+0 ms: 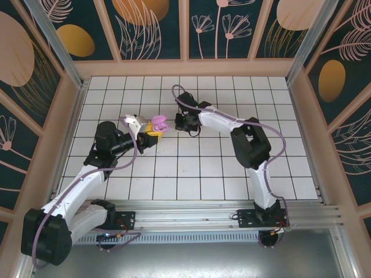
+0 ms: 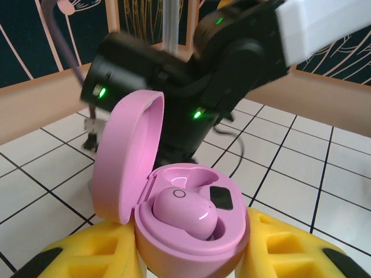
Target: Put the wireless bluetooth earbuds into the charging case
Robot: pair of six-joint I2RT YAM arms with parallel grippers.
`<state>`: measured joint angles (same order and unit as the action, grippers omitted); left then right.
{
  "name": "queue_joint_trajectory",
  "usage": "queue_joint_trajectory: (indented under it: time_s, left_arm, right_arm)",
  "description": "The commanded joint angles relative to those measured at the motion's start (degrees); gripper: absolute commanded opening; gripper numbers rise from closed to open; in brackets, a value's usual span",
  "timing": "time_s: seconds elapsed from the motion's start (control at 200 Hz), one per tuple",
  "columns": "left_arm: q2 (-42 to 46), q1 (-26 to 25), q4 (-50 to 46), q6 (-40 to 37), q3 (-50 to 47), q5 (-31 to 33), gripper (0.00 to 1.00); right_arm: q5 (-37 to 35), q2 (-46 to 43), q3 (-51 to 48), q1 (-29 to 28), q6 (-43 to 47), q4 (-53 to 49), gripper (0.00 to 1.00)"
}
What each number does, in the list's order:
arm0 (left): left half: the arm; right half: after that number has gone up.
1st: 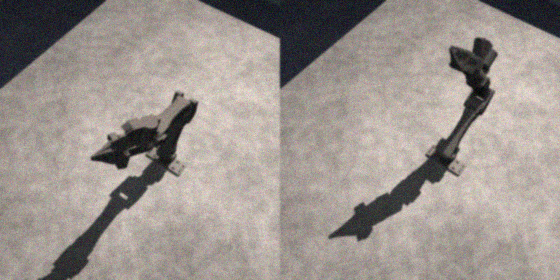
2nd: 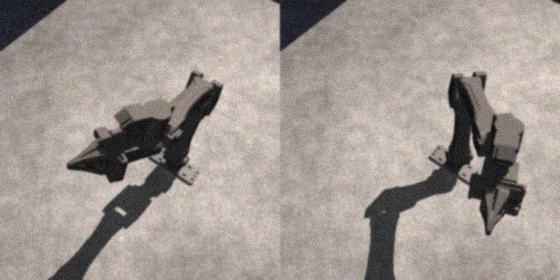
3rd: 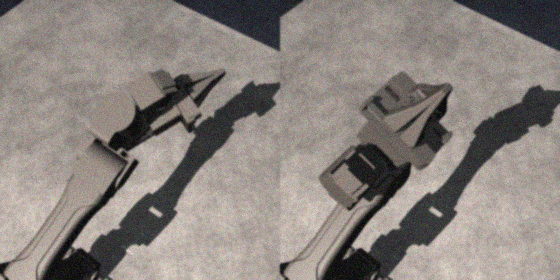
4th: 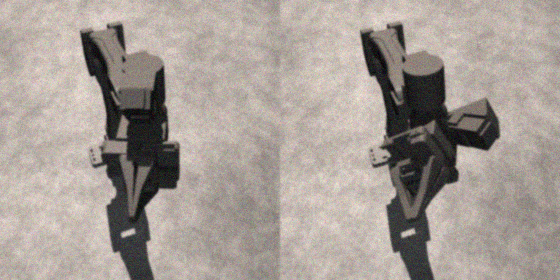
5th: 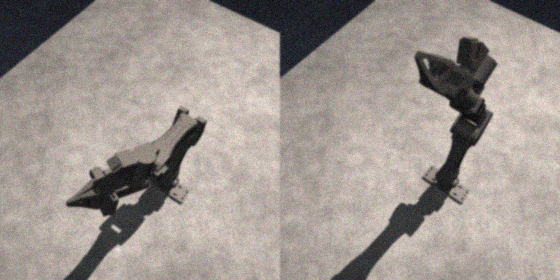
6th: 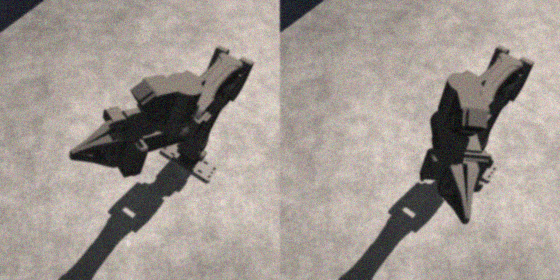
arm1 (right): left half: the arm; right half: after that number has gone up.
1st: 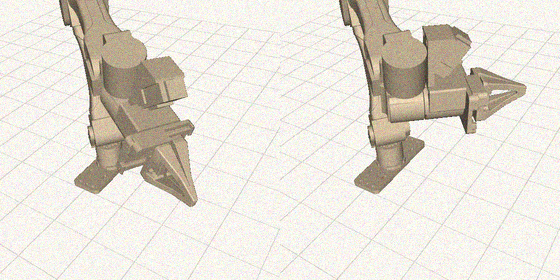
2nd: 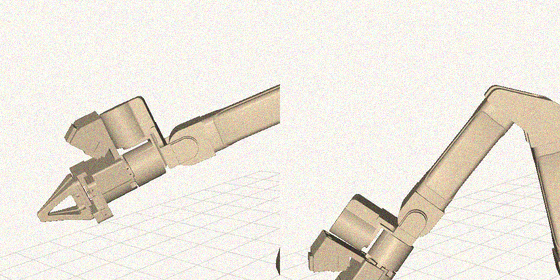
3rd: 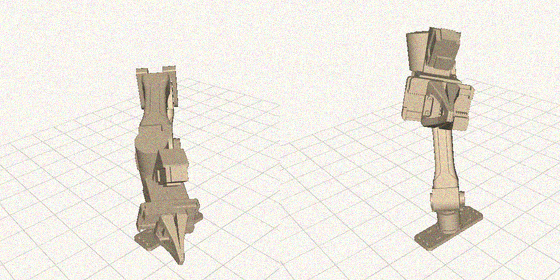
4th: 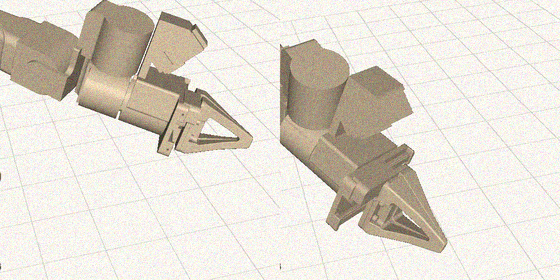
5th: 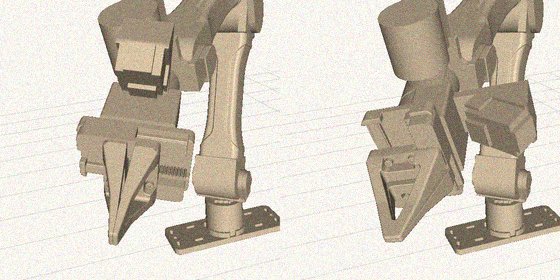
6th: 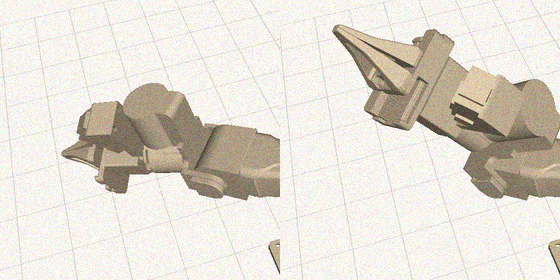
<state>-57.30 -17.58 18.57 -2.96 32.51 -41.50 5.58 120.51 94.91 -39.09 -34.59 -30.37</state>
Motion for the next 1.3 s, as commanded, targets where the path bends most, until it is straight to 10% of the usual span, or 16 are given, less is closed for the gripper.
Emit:
queue_joint_trajectory:
  time_s: [0.0, 0.551, 1.291]
  left_arm:
    - [0.19, 0.0, 0.09, 0.75, 0.95, -1.17, 0.0]
    - [-4.56, -0.01, 3.54, 4.49, 3.2, -3.47, 0.0]
    - [-4.58, -0.21, 4.2, 5.76, 2.91, -3.69, 0.0]
  right_arm:
    - [-3.32, -8.95, -4.09, 0.29, 3.17, -1.15, 0.13]
    - [-11.11, -31.48, -4.98, -6.54, 16.28, -5.56, 0.14]
    - [-11.05, -24.75, 3.57, -14.95, 24.16, -9.48, 0.14]
